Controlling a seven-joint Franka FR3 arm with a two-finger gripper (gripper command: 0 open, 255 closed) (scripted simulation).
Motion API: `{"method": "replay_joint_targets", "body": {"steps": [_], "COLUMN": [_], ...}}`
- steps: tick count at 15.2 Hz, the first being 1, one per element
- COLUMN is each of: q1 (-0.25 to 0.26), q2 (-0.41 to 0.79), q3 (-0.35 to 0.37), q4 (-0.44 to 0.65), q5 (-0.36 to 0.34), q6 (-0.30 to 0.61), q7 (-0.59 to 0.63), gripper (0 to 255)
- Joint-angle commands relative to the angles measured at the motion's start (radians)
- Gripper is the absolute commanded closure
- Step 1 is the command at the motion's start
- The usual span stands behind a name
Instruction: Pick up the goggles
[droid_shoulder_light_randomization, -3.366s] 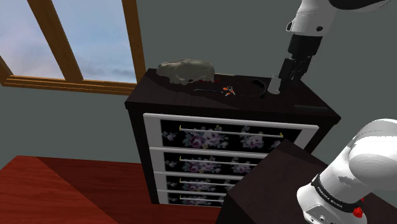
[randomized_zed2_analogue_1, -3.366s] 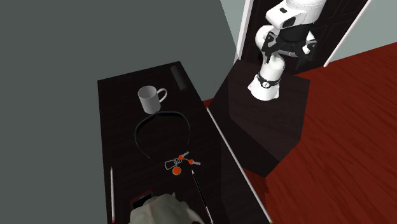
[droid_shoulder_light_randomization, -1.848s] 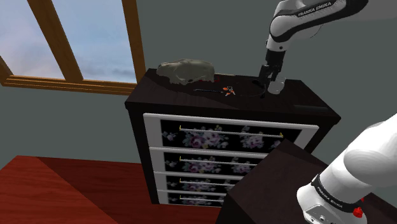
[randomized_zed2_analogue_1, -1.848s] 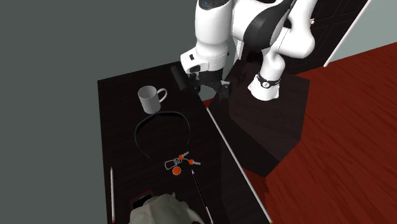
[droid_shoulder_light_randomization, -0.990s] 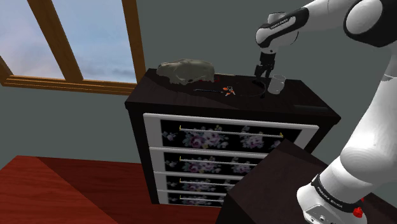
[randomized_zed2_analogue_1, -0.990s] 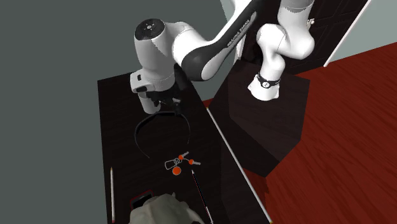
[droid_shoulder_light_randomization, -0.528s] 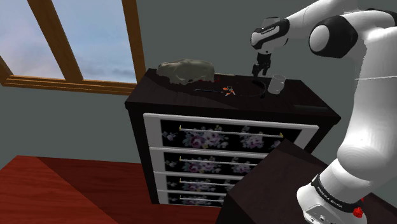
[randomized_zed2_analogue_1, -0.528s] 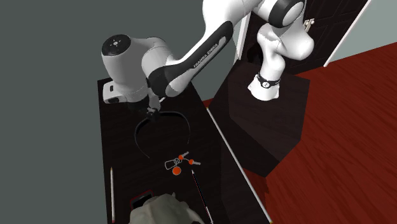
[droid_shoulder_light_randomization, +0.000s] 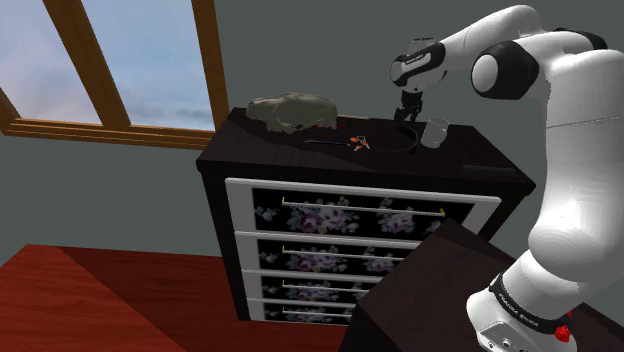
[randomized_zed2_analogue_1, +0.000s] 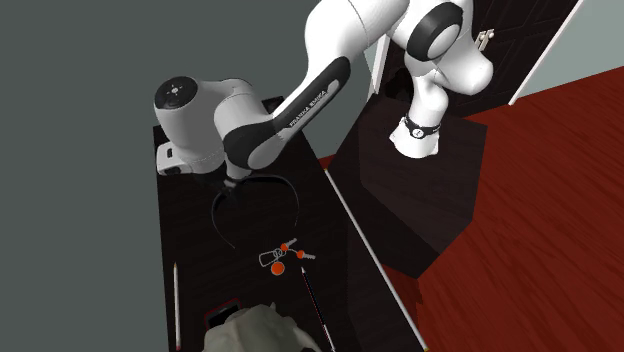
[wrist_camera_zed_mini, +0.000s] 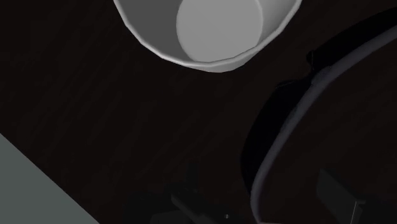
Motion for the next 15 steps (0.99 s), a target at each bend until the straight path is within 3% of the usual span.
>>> {"method": "replay_joint_targets", "body": {"steps": [1,3,4,15], "q1": [-0.001,-0.001,-0.001,0.0], "q2": [0.015,0.015,0.014,0.004], "q3": [0.003,0.003,0.002,0.001], "q4": [-0.009,-0.009,-0.012,0.0], "q5": [0.003,0.003,0.003,0.001], "q6": [0.024,0.024,0.026,0.004], "q7": [0.001,0.001,0.001,0.001], "gripper": [0,0,255,255]}}
